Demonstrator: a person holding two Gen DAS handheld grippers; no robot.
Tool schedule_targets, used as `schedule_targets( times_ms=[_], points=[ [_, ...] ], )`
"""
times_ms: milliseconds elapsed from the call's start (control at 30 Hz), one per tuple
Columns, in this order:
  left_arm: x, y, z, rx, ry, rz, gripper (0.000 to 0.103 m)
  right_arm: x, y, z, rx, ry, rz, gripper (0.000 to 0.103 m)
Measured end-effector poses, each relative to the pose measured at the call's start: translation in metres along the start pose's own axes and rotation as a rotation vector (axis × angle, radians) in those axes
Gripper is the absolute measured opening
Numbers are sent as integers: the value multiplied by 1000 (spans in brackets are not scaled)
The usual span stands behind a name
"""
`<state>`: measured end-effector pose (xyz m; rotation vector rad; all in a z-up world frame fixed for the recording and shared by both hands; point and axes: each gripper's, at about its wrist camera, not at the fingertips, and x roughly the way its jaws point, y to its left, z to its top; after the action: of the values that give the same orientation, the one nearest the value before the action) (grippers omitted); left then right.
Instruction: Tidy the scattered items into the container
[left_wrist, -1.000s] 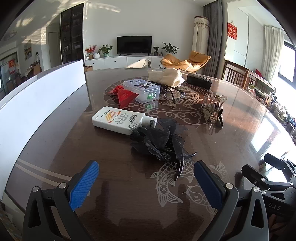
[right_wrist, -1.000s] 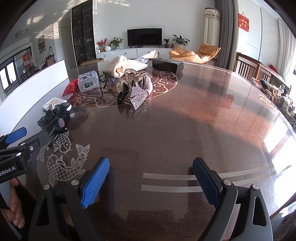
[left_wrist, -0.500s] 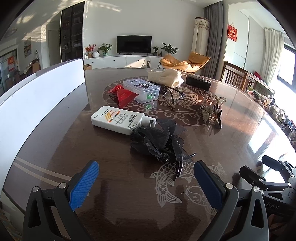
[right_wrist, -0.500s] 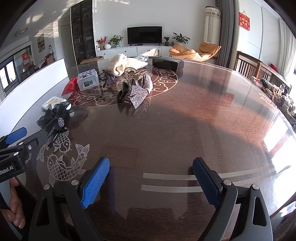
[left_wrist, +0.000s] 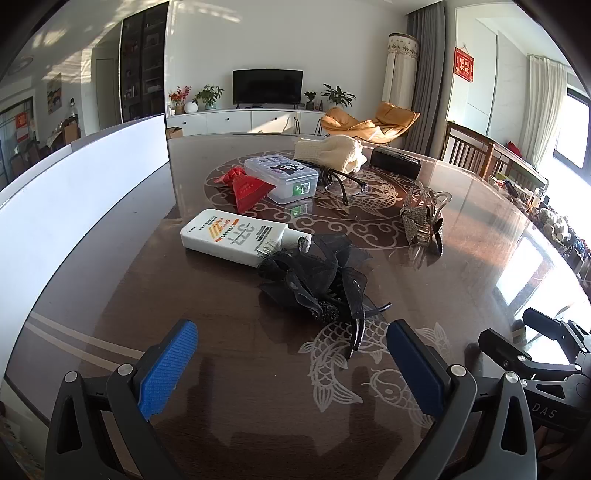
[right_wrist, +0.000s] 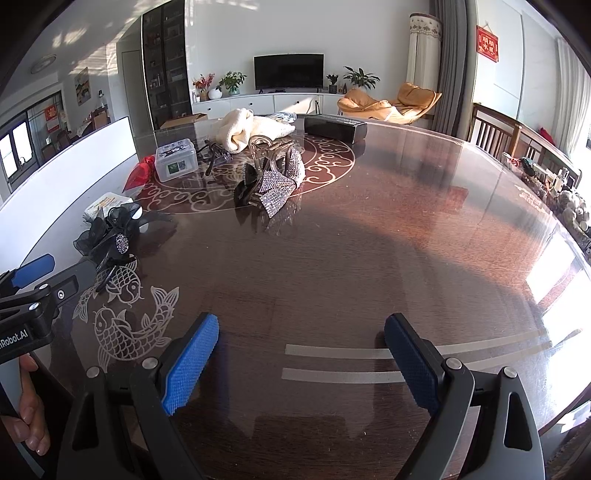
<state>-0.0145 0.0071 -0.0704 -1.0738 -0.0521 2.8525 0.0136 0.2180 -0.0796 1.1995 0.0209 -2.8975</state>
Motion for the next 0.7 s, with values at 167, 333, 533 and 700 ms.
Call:
schedule_targets(
  times_ms=[167,333,533,700],
  points=[
    [1,0,0,-3,3,-1,103,-1,0,0,0,-2,0,92],
    [1,1,0,-3,4,-1,103,-1,0,0,0,-2,0,92],
    [1,1,0,-4,5,-2,103,-1,0,-1,0,-3,0,92],
    [2,1,0,-4,6,-2,103,-1,0,-1,0,-3,0,92]
  ],
)
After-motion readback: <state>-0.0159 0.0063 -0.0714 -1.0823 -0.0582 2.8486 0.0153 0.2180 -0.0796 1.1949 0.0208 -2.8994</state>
